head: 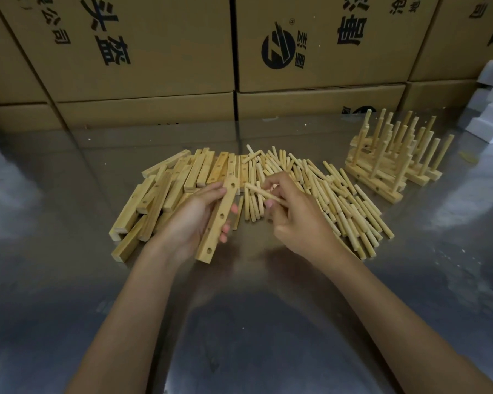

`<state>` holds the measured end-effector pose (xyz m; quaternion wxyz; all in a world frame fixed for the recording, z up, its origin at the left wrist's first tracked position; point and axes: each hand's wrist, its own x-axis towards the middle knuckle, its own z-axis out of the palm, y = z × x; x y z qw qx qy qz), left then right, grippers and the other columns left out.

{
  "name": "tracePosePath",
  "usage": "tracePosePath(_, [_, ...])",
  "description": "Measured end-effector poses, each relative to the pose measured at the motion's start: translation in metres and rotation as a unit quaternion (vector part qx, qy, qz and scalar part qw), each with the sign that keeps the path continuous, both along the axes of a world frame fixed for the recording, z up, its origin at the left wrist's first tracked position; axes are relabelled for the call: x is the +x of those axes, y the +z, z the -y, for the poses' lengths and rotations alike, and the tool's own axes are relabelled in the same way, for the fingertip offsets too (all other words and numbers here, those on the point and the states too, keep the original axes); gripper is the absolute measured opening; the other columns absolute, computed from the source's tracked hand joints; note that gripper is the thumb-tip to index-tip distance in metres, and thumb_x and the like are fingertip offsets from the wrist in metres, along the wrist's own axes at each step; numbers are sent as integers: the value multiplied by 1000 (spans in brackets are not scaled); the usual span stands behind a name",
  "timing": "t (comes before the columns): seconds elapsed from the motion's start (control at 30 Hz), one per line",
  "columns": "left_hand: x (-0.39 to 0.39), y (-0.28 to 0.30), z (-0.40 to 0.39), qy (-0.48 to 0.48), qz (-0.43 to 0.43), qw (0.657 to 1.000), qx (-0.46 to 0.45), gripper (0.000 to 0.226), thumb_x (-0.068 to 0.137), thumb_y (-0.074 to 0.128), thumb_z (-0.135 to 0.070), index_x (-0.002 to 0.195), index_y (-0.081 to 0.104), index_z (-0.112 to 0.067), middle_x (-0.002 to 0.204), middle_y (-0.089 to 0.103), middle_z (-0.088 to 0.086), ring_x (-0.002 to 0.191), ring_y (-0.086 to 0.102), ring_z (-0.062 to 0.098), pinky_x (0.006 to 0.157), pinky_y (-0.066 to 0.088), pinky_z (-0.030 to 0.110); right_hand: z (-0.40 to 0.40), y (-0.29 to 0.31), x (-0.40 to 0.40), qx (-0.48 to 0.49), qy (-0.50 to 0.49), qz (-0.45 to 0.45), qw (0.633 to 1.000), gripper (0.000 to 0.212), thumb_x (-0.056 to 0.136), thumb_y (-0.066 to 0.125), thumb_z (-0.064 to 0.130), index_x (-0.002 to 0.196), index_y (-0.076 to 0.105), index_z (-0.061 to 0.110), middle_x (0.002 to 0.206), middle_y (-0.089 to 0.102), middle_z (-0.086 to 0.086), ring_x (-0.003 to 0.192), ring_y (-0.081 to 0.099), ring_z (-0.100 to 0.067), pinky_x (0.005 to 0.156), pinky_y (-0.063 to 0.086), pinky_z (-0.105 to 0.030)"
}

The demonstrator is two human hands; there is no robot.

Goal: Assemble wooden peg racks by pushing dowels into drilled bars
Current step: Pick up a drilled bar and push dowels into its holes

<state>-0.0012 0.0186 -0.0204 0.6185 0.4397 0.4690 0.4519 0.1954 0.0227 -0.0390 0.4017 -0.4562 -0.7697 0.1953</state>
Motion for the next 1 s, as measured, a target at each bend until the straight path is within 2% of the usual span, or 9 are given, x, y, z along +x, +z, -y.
tracePosePath(0.07, [4,1,2,-27,16,999,17,34,106,45,-22,137,55,-30,82,64,8,55,53,17,43,48,30,1,1,-1,35,-14,25,999,31,96,52,9,119,55,29,83,63,6,63,58,-6,55,47,-35])
tracePosePath(0.13, [7,2,3,-45,24,998,29,38,105,48,-21,140,56,-34,82,63,9,55,53,18,42,49,31,2,2,0,64,-45,57,995,33,95,53,13,122,61,30,93,67,9,66,56,-1,60,46,-29])
tracePosePath(0.23, [8,2,3,-50,21,997,50,39,104,51,-20,139,57,-34,79,62,8,53,53,18,41,48,30,4,6,1,88,-70,72,991,33,95,54,19,125,65,31,102,70,10,82,64,-11,72,54,-35])
tracePosePath(0.4, [11,1,6,-35,-25,996,78,34,103,53,-21,132,62,-39,75,61,6,47,50,16,36,44,28,9,10,-1,138,-80,119,980,30,95,58,24,122,68,33,93,69,10,69,63,-14,61,52,-33])
tracePosePath(0.57, [14,0,8,-44,-94,988,117,40,105,51,-25,140,53,-42,74,59,2,43,46,13,33,37,23,10,16,3,155,-82,160,971,25,98,58,26,119,70,28,94,74,5,73,68,-21,60,53,-35])
tracePosePath(0.67, [15,-3,8,-47,-115,984,127,42,104,51,-28,144,51,-44,75,58,3,45,45,13,34,36,22,9,17,5,144,-81,166,972,20,97,57,25,109,73,25,83,72,4,68,65,-22,58,51,-34])
tracePosePath(0.83, [17,-8,7,-43,-136,979,145,41,104,51,-35,140,50,-53,77,57,3,48,47,12,37,37,25,7,11,3,49,-81,61,994,17,96,58,23,94,75,24,59,61,5,52,52,-12,54,37,-26])
tracePosePath(0.9, [18,-10,6,-42,-147,977,151,41,104,51,-35,140,49,-55,79,57,5,48,47,12,38,38,25,6,10,1,-9,-70,-19,997,16,96,61,21,99,77,21,73,72,-2,69,66,-21,65,53,-36])
tracePosePath(1.0, [18,-11,6,-47,-160,975,148,41,105,50,-34,139,49,-56,79,57,4,48,47,12,39,39,26,6,11,-1,-84,-43,-78,992,16,96,63,21,100,78,22,86,75,-14,87,68,-37,84,55,-49])
